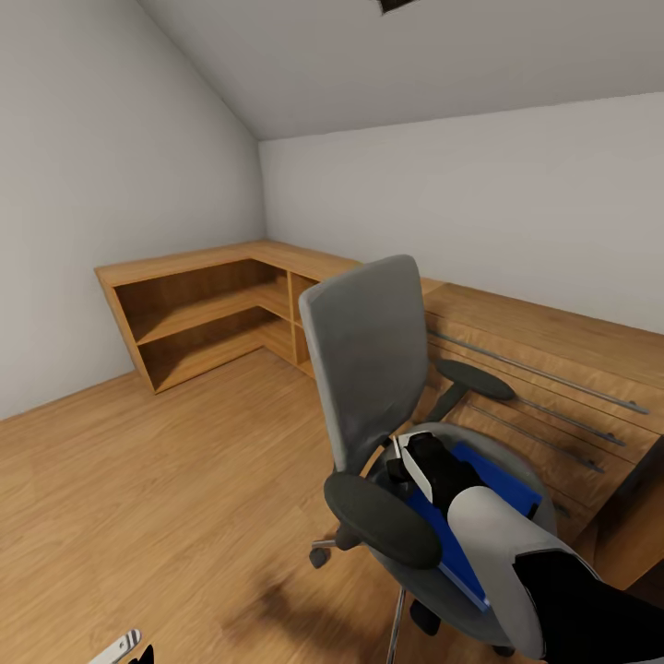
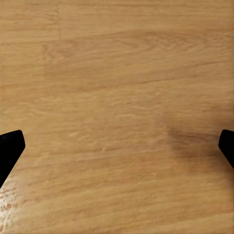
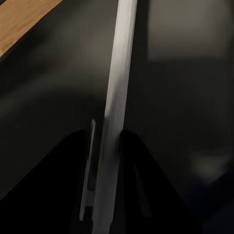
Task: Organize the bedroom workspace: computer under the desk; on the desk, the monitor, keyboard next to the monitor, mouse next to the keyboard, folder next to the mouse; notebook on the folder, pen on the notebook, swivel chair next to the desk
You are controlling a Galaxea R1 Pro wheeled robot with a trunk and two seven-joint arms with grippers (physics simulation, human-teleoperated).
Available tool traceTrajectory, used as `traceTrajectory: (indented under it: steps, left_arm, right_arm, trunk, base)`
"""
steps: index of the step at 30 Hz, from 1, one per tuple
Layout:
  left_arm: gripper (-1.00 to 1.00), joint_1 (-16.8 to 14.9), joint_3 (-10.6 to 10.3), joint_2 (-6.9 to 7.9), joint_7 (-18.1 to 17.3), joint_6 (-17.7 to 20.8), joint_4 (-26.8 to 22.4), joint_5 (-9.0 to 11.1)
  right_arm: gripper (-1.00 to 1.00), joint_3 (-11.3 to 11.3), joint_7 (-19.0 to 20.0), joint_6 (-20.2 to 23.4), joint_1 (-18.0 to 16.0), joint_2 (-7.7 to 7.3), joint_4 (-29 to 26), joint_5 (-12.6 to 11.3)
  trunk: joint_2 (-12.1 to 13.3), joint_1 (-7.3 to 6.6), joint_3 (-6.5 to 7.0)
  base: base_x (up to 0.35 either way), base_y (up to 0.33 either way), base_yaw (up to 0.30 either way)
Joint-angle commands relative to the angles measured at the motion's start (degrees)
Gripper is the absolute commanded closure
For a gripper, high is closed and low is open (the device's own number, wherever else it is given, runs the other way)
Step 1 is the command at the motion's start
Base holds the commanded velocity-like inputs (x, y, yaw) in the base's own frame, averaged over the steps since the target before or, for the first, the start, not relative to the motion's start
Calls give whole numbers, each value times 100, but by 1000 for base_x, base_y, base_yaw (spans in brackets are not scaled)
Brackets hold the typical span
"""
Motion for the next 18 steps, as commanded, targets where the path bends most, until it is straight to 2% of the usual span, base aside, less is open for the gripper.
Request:
traceTrajectory:
  steps: [1, 18]
  left_arm:
    - [-100, -1, -10, 2, 19, -11, -5, 60]
    - [-100, -2, -10, 2, 19, -11, -5, 60]
  right_arm:
    - [100, 25, -8, 38, 1, -3, 93, 59]
    - [100, 25, 1, 27, 1, -3, 102, 59]
  trunk:
    - [-1, 0, -6]
    - [-1, 0, -6]
  base:
    - [0, 0, 0]
    - [0, 0, 0]
